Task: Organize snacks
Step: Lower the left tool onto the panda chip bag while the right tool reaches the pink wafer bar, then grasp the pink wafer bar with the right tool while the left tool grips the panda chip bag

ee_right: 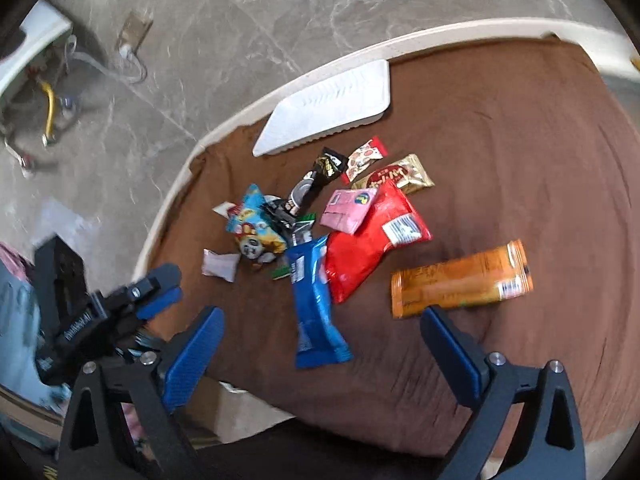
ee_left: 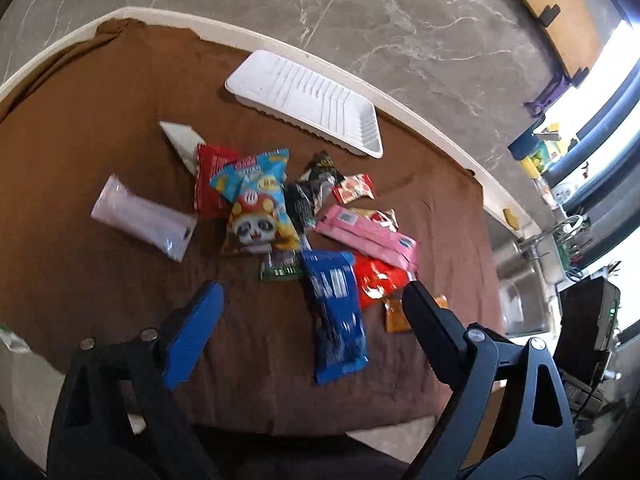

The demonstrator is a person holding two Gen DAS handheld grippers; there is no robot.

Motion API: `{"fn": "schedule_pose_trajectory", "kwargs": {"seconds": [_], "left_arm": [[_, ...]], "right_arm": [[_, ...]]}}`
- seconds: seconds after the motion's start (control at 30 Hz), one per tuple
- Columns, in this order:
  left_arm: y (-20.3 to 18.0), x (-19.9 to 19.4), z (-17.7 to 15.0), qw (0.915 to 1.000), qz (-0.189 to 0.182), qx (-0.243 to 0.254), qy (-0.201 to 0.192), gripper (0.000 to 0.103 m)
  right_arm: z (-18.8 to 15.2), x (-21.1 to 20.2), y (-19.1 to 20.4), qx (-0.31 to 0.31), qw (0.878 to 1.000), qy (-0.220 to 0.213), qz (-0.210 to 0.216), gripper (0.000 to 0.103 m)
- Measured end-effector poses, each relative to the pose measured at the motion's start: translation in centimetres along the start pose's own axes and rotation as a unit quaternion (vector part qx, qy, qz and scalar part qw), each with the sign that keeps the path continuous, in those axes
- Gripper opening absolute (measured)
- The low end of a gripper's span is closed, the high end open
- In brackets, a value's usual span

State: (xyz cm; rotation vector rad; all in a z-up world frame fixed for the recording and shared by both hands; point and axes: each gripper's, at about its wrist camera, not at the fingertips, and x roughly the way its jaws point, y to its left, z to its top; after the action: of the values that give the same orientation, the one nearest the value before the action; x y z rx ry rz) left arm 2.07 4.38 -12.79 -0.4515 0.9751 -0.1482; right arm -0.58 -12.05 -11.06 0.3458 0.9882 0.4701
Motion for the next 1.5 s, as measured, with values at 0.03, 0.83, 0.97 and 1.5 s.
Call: {"fn": "schedule_pose_trajectory", "kwargs": {"seconds": [0.03,0.83,0.97,1.5], "left_arm": [[0.2,0.6,0.4,1.0,0.0,0.0,0.003,0.087],[5.2,14.6,6.9,0.9959,-0.003,0.0,0.09,0.036],[4.4,14.3,6.7,0.9963,-0.009,-0.001,0.086,0.03],[5.6,13.4,6.6,0.9952,-0.034,-0.014,0.091,0.026]], "right_arm": [[0.5,0.7,0.4,-0.019,1.0,0.001,-0.012,0.1],[8.1,14.0,3.1,-0.232,0.952,0.143,-0.141,0.039],[8.5,14.5,2.4,-0.198,0.96,0.153,-0.127,0.033],[8.1,12.9,2.3,-0.172,0.97,0.164,-0.053,0.015]]}}
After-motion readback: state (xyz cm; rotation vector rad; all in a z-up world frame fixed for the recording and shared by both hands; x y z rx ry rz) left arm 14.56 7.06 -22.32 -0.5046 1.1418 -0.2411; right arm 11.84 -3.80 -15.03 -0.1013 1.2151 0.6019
